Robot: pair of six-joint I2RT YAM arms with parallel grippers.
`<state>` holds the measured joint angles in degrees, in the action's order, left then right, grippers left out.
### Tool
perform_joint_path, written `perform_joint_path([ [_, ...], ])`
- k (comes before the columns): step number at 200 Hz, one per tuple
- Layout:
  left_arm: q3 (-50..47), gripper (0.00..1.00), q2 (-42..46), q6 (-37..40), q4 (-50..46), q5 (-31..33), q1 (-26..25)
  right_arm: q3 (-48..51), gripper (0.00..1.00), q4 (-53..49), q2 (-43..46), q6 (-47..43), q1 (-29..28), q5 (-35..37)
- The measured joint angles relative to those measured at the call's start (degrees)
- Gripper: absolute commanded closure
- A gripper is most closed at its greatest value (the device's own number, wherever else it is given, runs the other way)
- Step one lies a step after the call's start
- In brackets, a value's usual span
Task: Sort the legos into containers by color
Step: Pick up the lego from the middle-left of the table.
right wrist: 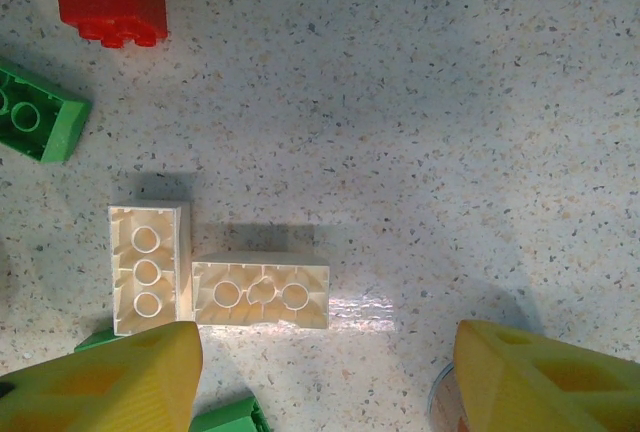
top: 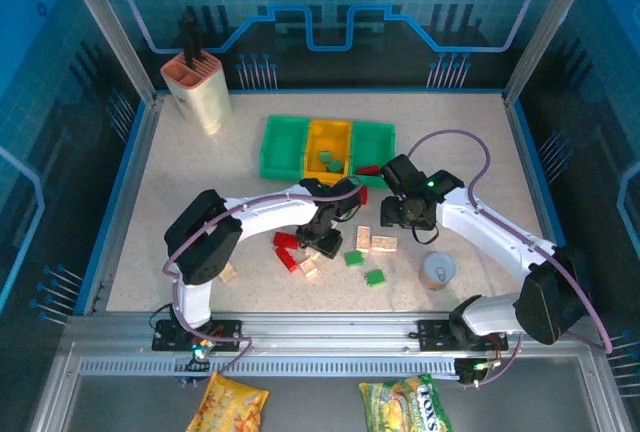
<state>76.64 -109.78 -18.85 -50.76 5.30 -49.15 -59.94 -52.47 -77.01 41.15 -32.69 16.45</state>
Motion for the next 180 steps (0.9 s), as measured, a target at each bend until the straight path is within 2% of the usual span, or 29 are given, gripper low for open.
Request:
perform_joint_path([
  [93, 0.11, 0.52, -2.62, 1.07, -0.52, 1.55, -0.04, 0.0, 0.32, 0.0, 0.13, 0.0, -0.04, 0.0],
  [180, 0.09, 0.72, -2.73, 0.92, -0.57, 2.19, -0.04, 0.0, 0.32, 0.0, 0.13, 0.0, -0.28, -0.02],
])
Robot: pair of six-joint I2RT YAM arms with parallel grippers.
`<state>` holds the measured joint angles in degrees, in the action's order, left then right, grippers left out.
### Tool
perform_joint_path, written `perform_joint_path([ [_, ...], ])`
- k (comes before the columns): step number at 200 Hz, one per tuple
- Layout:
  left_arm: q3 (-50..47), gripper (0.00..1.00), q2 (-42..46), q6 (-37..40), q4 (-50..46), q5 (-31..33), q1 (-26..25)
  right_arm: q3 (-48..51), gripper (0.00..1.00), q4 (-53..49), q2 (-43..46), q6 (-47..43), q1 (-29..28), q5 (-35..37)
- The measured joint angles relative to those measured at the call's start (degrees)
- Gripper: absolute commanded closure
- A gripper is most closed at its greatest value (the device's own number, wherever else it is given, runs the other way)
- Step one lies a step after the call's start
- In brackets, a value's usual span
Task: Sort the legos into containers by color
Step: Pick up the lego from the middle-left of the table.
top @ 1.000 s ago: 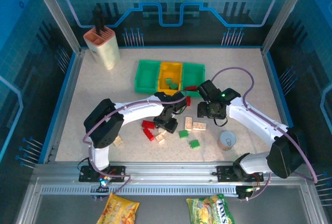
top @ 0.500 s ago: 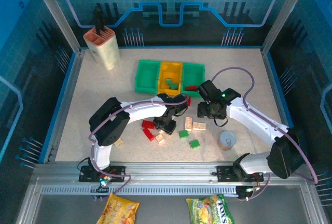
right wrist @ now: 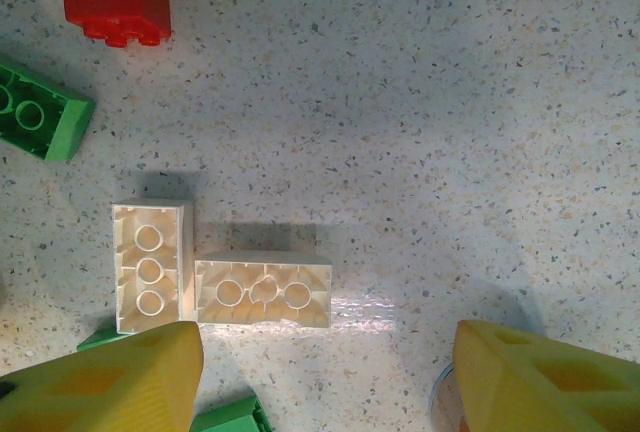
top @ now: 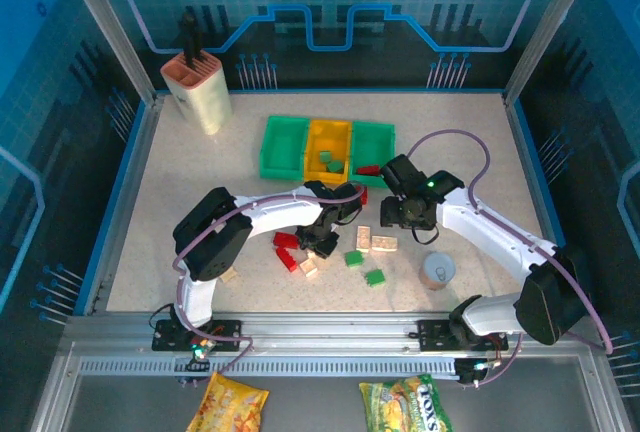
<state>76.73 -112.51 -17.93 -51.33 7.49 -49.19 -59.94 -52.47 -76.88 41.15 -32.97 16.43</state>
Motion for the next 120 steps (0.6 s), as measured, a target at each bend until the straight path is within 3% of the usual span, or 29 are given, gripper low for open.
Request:
perform_joint_path([
  [36, 0.02, 0.81, 0.0, 0.02, -0.02, 0.46, 0.0, 0.0, 0.32, 0.0, 0.0, 0.0, -0.02, 0.02],
  [120, 1.49, 0.81, 0.42, -0.68, -0.68, 0.72, 3.02, 0.0, 0.32, -0.13, 0.0, 0.0, -0.02, 0.07],
])
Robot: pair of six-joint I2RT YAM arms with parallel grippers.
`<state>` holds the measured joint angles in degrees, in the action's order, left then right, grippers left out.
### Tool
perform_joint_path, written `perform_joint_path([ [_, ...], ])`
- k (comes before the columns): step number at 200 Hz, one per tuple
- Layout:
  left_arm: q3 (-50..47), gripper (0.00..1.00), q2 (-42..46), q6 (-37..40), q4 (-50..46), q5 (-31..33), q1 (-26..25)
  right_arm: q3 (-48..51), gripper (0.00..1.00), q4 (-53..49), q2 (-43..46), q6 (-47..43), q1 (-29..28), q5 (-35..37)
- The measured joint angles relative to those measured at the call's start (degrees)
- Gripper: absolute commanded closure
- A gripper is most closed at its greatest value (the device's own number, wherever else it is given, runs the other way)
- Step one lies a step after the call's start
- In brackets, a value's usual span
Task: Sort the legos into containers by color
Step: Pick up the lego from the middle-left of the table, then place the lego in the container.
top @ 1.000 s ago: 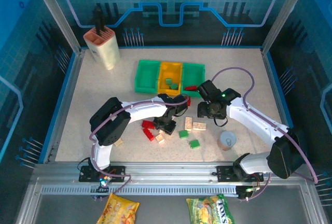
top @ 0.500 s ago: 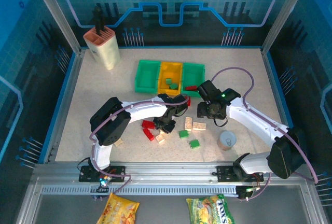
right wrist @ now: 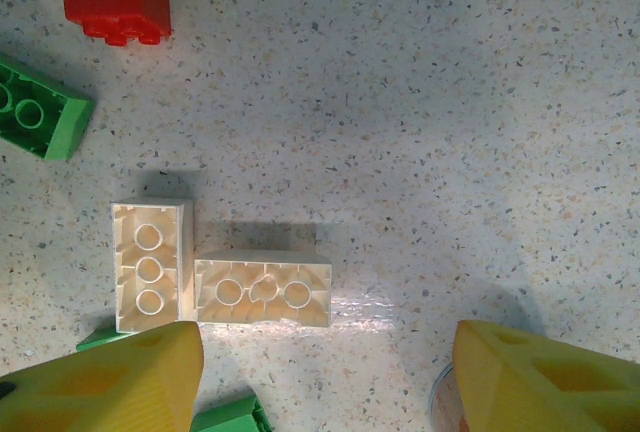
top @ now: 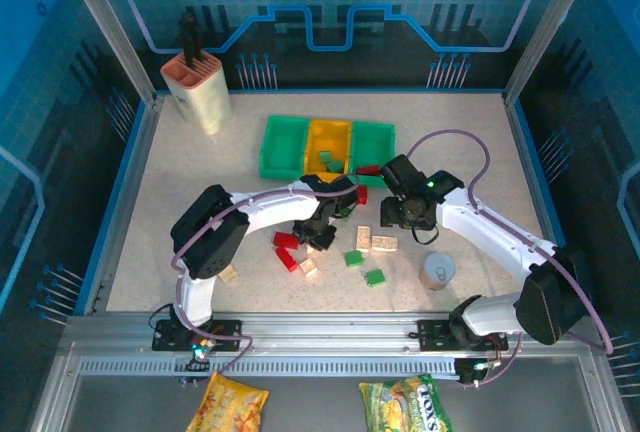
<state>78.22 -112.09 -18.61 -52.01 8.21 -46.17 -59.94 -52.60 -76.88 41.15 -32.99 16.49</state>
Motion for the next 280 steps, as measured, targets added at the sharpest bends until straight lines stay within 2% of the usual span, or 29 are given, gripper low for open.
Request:
perform_joint_path([
  [50, 4.31, 0.8, 1.6, -1.4, 0.09, 0.07, 6.56, 0.0, 0.33, -0.46, 0.0, 0.0, 0.0, 0.33],
  [127, 20.09, 0.77, 0.85, -2.05, -0.33, 0.11, 16.87, 0.0, 0.32, -0.48, 0.0, 0.0, 0.0, 1.31],
  [202, 33.97, 0.76, -10.38, -2.01, -2.82, 0.2, 23.82, 0.0, 0.32, -0.48, 0.0, -0.02, 0.0, 1.6],
  [280, 41.0, 0.75, -19.74, -1.77, -4.98, 0.52, 28.22, -0.28, 0.32, -0.52, -0.07, -0.04, 0.0, 2.14],
])
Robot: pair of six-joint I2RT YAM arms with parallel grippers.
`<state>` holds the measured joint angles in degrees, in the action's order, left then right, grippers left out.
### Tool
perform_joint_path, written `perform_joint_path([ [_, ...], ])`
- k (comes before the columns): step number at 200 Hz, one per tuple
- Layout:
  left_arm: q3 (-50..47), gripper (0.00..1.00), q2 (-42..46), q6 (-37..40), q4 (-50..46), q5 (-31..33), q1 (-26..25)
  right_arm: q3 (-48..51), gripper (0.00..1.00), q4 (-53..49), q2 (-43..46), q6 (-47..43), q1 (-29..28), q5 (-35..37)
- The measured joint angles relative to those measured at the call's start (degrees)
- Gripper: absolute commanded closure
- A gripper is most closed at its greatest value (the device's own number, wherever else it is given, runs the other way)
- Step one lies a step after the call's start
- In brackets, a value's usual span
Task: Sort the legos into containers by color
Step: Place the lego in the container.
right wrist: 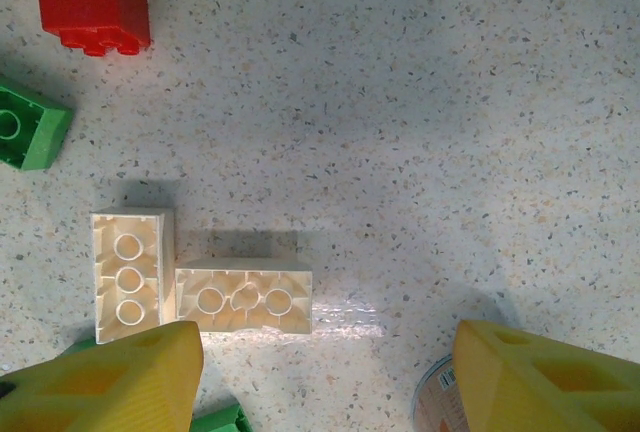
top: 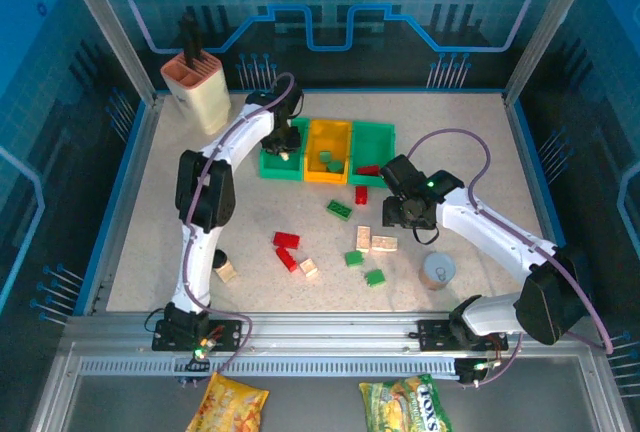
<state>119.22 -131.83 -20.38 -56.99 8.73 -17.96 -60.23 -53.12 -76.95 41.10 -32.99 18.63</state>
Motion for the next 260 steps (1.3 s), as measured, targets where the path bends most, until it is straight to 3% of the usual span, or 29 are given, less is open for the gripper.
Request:
perform_joint_path([
  [82, 1.16, 0.73, -3.67, 1.09, -1.09, -1.62, 0.61, -1.73, 0.32, -0.37, -0.46, -0.17, 0.0, 0.0],
  [129, -2.8, 0.73, -3.65, 1.03, -0.7, -2.36, 0.59, -1.75, 0.32, -0.37, -0.55, -0.17, -0.02, 0.0],
  [180, -7.67, 0.7, -0.74, 0.9, 0.11, -2.58, 0.33, -1.75, 0.32, -0.37, -0.55, -0.15, -0.13, 0.0],
  [260, -7.72, 0.67, 3.54, 0.87, 0.26, -2.56, -0.07, -1.75, 0.32, -0.37, -0.55, -0.15, -0.37, 0.0],
])
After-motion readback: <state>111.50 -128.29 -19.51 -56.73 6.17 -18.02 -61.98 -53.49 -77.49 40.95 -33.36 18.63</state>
